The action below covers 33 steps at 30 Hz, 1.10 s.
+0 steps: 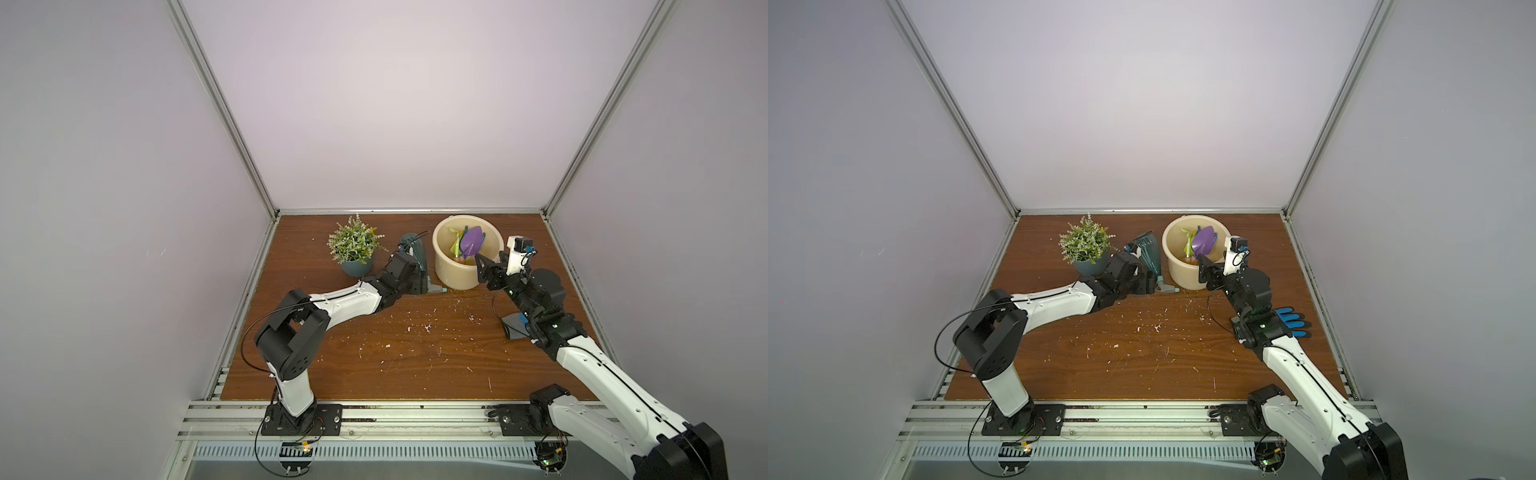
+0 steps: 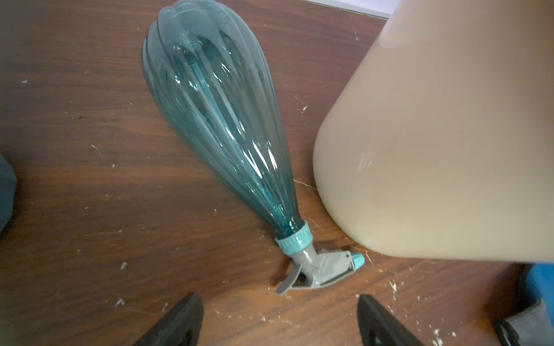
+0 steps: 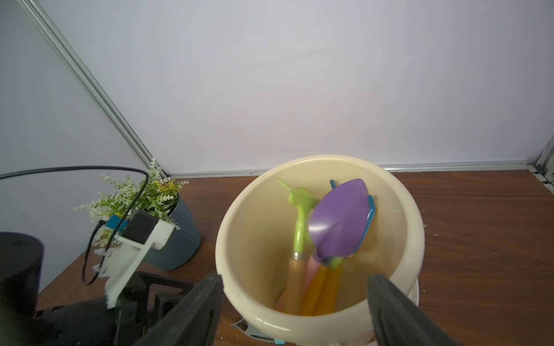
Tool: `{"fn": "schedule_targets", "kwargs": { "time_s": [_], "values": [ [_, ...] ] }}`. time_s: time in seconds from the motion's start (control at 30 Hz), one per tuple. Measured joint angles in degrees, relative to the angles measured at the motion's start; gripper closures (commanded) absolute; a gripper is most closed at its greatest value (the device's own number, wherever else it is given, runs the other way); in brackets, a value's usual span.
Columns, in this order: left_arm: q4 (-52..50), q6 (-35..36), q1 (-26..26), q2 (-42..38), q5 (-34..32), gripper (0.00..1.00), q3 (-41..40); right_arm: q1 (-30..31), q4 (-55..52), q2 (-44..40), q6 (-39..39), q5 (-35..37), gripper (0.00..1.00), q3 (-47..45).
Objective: Organize the gardening tools
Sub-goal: Adjust the gardening tool at the center of the board.
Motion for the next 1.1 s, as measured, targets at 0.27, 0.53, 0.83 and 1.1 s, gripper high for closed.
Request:
{"fn": "schedule_targets", "kwargs": {
  "time_s": [0.27, 0.53, 0.83, 1.1],
  "values": [
    [-2.8, -1.5, 0.0, 9.2, -2.7, 0.13, 8.7, 0.0, -1.8, -2.1, 0.0, 0.0, 0.18, 0.0],
    [-5.8, -1.7, -0.2, 14.5, -4.0, 0.15, 13.5, 0.0, -2.3, -2.4, -0.1, 0.0, 0.18, -0.2],
    [-9.2, -1.2, -1.4, 18.8, -7.5, 0.23, 17.6, 0.0, -2.4, -2.4, -0.3, 0.0, 0.18, -0.9],
    [-11.5, 0.6, -1.5, 18.5, -11.9, 0.31, 16.3, 0.0, -2.3, -2.4, -0.2, 0.0, 0.18, -1.2]
  ]
}}
